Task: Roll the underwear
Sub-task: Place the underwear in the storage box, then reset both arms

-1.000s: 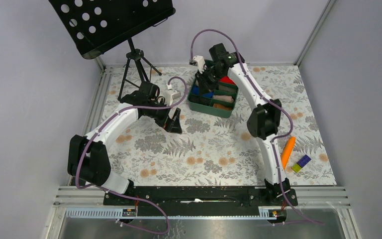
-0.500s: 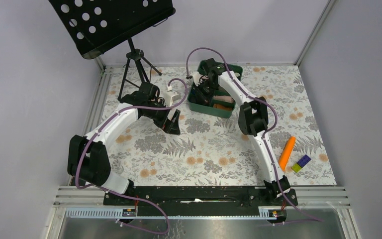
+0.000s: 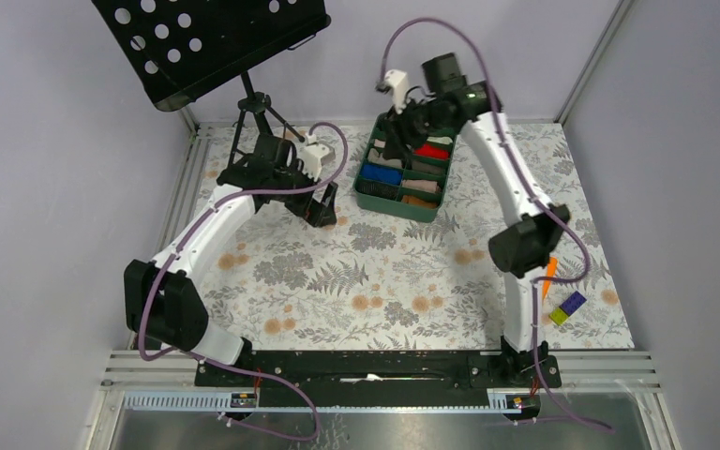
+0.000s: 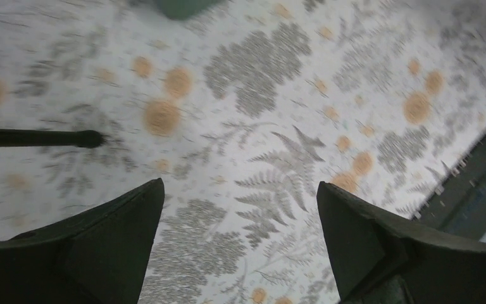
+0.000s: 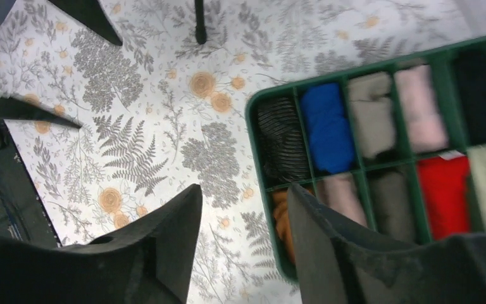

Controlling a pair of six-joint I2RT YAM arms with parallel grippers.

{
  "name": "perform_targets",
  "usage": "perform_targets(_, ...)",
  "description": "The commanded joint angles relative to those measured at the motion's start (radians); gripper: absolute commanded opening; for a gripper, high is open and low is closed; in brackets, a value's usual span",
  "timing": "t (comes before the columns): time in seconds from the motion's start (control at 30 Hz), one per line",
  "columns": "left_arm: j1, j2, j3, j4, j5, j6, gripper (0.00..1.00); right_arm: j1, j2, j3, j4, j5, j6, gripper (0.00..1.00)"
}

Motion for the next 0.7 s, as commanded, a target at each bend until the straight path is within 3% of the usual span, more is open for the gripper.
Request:
perform_targets(0.0,0.007,-0.084,0.039,0.182,-0.301,-0.106,0.99,-0.088,-0.163,-0.077,0.017,0.023,0.017,0.68)
perform_targets(0.1,0.006,-0.211,-0.057,0.386,-0.431,-0.187,0.99,-0.152,-0.271,-0.187,0.117,0.074,0.094,0.98)
perform_targets(0.2,0.002,-0.288,-0.168,0.559,-0.443,-0.279,0.99,-0.190,-0.381,-0.413,0.257,0.270,0.223,1.00)
perform_targets(0.27,0.001,-0.272,-0.181,0.535,-0.388,-0.299,0.99,-0.191,-0.460,-0.561,0.362,0.453,0.335,1.00)
perform_targets(0.33,0.001,-0.252,-0.176,0.487,-0.338,-0.316,0.99,-0.191,-0.499,-0.631,0.380,0.535,0.370,1.00)
perform_targets(0.47,0.001,-0.291,-0.205,0.492,-0.299,-0.316,0.99,-0.191,-0.570,-0.688,0.395,0.557,0.376,1.00)
perform_targets(0.67,0.001,-0.285,-0.128,0.450,-0.348,-0.241,0.99,-0.192,-0.646,-0.639,0.455,0.721,0.366,1.00)
